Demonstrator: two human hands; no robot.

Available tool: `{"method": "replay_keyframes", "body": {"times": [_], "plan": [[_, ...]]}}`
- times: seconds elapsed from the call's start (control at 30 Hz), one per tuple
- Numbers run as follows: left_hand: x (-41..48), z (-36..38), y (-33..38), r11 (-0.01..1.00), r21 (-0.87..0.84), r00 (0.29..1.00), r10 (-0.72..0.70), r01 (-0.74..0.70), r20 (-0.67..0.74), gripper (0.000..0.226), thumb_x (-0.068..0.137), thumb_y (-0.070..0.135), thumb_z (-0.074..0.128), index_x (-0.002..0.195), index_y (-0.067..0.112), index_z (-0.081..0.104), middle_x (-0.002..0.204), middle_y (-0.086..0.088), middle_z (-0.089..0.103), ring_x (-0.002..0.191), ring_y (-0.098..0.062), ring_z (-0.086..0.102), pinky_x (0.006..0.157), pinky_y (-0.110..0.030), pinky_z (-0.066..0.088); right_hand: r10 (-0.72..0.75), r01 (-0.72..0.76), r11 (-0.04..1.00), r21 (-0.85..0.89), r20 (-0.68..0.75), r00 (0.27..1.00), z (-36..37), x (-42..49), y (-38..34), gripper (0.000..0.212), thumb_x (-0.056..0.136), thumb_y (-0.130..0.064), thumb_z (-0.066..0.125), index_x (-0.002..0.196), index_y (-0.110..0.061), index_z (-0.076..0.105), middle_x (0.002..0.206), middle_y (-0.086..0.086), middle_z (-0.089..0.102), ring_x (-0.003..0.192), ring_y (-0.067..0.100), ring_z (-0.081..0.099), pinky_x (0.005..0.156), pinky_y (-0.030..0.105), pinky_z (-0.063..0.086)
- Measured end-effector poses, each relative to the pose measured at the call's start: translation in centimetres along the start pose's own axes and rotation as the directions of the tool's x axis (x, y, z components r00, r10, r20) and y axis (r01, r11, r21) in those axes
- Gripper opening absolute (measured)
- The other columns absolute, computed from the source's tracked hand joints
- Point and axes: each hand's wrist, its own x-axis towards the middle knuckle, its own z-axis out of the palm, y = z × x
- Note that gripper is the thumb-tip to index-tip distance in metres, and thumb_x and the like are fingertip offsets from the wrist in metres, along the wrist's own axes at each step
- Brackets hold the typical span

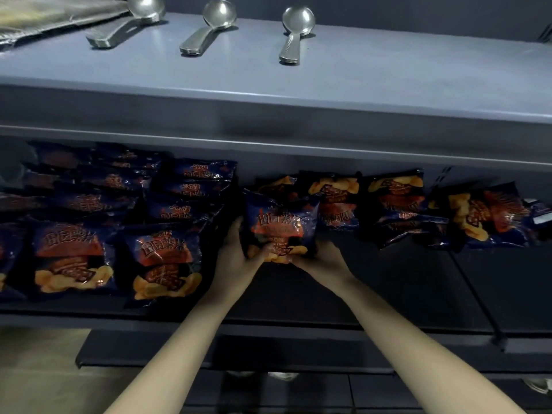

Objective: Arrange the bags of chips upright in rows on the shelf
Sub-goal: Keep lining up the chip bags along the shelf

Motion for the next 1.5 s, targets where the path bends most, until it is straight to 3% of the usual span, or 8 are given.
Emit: {"method": "replay_keyframes", "body": {"times": [0.17,0.33,0.7,0.97,1.13,1.23,1.33,1.5], "plan": [[-2.3,0.5,-0.6,0.949,0.313,0.999,0.040,-0.045,0.022,0.087,0.085,0.029,0.064,0.148,0.011,0.007,0.152,-0.010,0.021,0.138,-0.021,0.025,0.105,-0.016,0.015,-0.054,0.047,0.991,-0.125,-0.060,0.997,1.2,2.1,-1.4,0.032,0.077,-0.030,0.073,0.103,-0.015,0.063,0.095,-0.002,0.066,0.087,0.009,0.057,0.064,0.021,0.038],[-3.9,0.2,-1.9,0.873,0.464,0.988,0.148,-0.151,0.044,0.058,0.087,0.021,0.059,0.139,0.009,0.038,0.147,-0.014,0.030,0.134,-0.030,0.032,0.109,-0.034,0.028,-0.098,0.085,0.975,-0.206,-0.053,0.994,1.9,4.3,-3.0,0.039,0.080,-0.036,0.070,0.106,-0.009,0.058,0.099,0.005,0.065,0.096,0.022,0.060,0.070,0.024,0.037],[-4.1,0.2,-2.7,0.847,0.497,0.967,0.071,-0.187,0.243,0.047,0.096,0.032,0.040,0.140,0.021,0.032,0.152,-0.002,0.013,0.140,-0.021,0.015,0.113,-0.029,0.022,-0.070,0.069,0.996,-0.048,-0.015,0.997,3.5,5.5,-3.7,0.030,0.085,-0.035,0.067,0.099,-0.013,0.051,0.085,0.003,0.068,0.049,0.009,0.065,0.045,0.015,0.046],[-3.3,0.2,-2.5,0.860,0.461,0.966,0.125,-0.219,0.226,0.045,0.094,0.027,0.045,0.139,0.020,0.038,0.150,-0.002,0.021,0.139,-0.019,0.021,0.111,-0.024,0.018,0.002,-0.002,0.999,-0.043,0.000,1.000,3.3,5.9,-4.2,0.024,0.083,-0.029,0.070,0.088,-0.016,0.051,0.080,0.001,0.064,0.048,0.004,0.061,0.042,0.013,0.044],[-2.8,0.1,-2.4,0.861,0.451,0.969,0.170,-0.233,0.177,0.047,0.089,0.021,0.052,0.135,0.017,0.042,0.145,-0.006,0.029,0.135,-0.023,0.029,0.108,-0.026,0.025,-0.034,0.065,0.958,-0.279,0.114,0.993,1.5,4.8,-4.3,0.031,0.079,-0.035,0.073,0.065,-0.023,0.048,0.059,-0.007,0.050,0.054,0.004,0.048,0.043,0.013,0.030],[-2.4,0.3,-2.4,0.857,0.458,0.971,0.187,-0.237,0.152,0.048,0.086,0.020,0.056,0.132,0.017,0.042,0.143,-0.008,0.032,0.133,-0.025,0.032,0.107,-0.031,0.031,-0.033,0.079,0.956,-0.283,0.164,0.986,0.2,4.3,-3.2,0.028,0.073,-0.034,0.079,0.084,-0.021,0.056,0.072,-0.006,0.060,0.064,0.004,0.056,0.048,0.007,0.036],[-2.2,0.6,-2.2,0.856,0.458,0.970,0.203,-0.242,0.132,0.048,0.084,0.019,0.058,0.130,0.015,0.045,0.139,-0.008,0.037,0.130,-0.026,0.037,0.107,-0.034,0.035,-0.020,0.071,0.963,-0.261,0.194,0.981,-1.5,4.1,-2.5,0.061,0.075,-0.022,0.078,0.128,-0.019,0.049,0.094,-0.003,0.063,0.089,0.010,0.061,0.075,0.017,0.045],[-2.3,1.1,-2.0,0.865,0.441,0.970,0.192,-0.239,0.148,0.048,0.086,0.020,0.056,0.132,0.016,0.043,0.140,-0.007,0.035,0.132,-0.023,0.034,0.108,-0.028,0.028,-0.002,0.011,0.980,-0.198,0.050,0.999,-3.3,5.0,-2.6,0.054,0.085,0.004,0.056,0.135,-0.013,0.047,0.106,0.003,0.060,0.098,0.019,0.060,0.086,0.034,0.053]]}}
